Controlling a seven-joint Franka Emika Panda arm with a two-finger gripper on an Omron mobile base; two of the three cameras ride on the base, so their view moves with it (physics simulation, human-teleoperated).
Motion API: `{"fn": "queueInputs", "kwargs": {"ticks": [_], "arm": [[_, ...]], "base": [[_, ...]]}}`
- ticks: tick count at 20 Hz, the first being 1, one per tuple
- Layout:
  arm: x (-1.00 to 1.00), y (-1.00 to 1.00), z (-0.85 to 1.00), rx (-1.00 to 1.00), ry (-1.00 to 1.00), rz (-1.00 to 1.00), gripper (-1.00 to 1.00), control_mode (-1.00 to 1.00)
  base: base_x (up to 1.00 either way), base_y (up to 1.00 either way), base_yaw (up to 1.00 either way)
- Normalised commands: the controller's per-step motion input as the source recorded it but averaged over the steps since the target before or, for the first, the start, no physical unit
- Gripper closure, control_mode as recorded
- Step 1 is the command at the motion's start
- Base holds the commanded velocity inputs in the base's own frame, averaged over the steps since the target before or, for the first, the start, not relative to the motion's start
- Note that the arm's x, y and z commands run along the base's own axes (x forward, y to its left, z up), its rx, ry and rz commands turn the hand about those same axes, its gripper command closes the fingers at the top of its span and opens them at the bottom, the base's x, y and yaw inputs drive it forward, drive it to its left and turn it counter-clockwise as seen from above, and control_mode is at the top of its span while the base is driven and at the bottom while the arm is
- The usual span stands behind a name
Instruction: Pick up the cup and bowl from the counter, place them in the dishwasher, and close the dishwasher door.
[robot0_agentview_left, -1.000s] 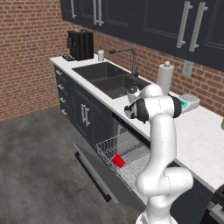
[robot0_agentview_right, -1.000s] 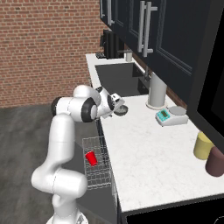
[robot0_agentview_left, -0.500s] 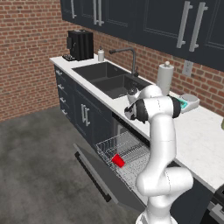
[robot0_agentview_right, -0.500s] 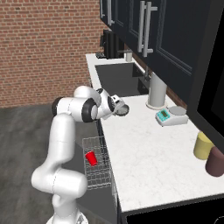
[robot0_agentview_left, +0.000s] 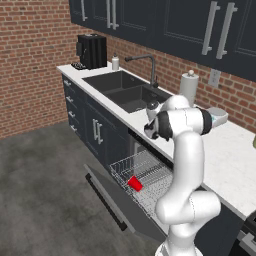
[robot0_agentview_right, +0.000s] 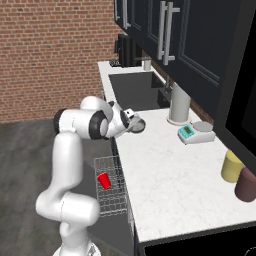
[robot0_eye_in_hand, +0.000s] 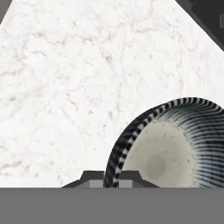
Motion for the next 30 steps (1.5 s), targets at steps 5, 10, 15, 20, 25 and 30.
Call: {"fn": "queueInputs", "kwargs": {"ticks": [5, 10, 15, 20, 25, 30], "arm": [[-1.00, 0.67, 0.02, 0.02, -0.03, 0.00, 1.00, -1.00], [-1.00, 0.93, 0.00, 0.00, 0.00, 0.00, 1.00, -1.00], [-1.00, 0.88, 0.10, 0.00, 0.00, -0.03, 1.00, -1.00], [-1.00, 0.72, -0.25, 0.00, 0.03, -0.05, 1.00, -1.00], [-0.60, 0.42, -0.95, 0.00, 0.12, -0.04, 1.00, -1.00], [0.04, 0.04, -0.90, 0.00, 0.15, -0.02, 1.00, -1.00]], "base": [[0.00, 0.00, 0.00], [0.00, 0.00, 0.00], [0.00, 0.00, 0.00], [0.00, 0.00, 0.00], [0.00, 0.00, 0.00], [0.00, 0.00, 0.00]]}}
